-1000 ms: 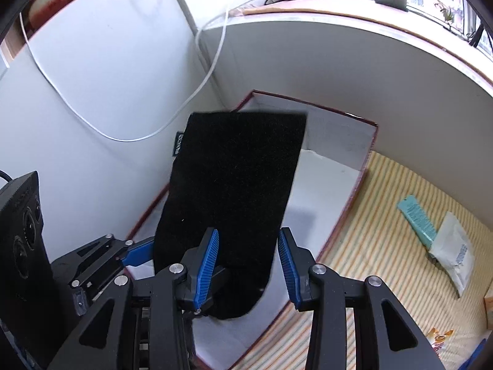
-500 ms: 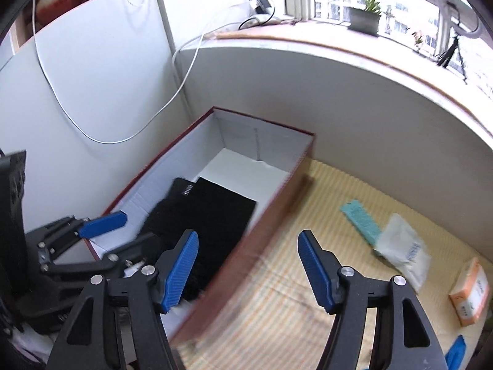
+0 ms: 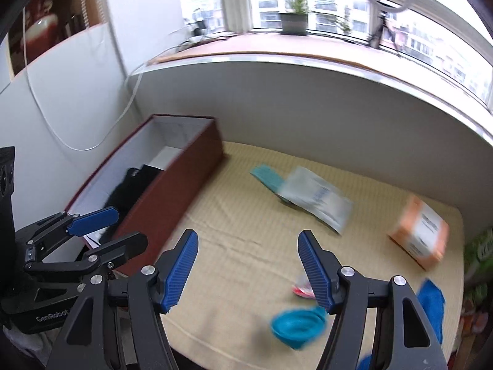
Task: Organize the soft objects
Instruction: 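Open the right tool and withdraw it toward the blue towel, then lower both tools onto the blue towel and close them on it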
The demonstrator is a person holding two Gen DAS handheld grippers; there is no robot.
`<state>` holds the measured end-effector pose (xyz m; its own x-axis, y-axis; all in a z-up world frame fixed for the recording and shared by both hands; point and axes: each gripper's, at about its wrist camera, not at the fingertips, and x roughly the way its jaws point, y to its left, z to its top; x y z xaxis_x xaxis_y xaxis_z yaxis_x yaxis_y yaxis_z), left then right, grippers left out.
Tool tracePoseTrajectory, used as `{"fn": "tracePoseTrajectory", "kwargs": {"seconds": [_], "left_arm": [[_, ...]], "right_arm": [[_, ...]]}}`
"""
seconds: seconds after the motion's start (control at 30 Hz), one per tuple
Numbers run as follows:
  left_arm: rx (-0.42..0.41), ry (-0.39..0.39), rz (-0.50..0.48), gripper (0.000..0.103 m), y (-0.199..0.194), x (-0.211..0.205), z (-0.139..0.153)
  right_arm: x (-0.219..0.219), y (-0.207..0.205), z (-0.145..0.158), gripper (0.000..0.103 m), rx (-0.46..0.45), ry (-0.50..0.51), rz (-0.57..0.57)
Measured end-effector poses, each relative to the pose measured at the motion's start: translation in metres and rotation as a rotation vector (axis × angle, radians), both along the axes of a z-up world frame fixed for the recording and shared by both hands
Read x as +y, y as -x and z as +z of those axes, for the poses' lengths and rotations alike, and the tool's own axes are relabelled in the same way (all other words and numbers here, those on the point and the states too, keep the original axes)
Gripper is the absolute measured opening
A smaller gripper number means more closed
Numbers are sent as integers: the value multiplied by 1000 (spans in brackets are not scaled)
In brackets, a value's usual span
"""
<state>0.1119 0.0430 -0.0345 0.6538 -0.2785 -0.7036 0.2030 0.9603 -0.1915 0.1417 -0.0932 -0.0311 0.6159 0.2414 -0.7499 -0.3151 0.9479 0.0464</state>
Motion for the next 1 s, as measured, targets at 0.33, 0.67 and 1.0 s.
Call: {"fn": "tracePoseTrajectory", "kwargs": {"seconds": [0.33, 0.67, 1.0], "left_arm": [[39, 16, -146, 60, 5, -72, -16], [63, -11, -271, 60, 9, -138, -27], [151, -9, -361, 64, 7, -191, -57]], "right_arm": [[-86, 31, -12, 64, -6, 33, -121], [-162, 48, -18, 64, 22, 3, -214], [-242, 44, -41, 68, 108, -59, -324]]}}
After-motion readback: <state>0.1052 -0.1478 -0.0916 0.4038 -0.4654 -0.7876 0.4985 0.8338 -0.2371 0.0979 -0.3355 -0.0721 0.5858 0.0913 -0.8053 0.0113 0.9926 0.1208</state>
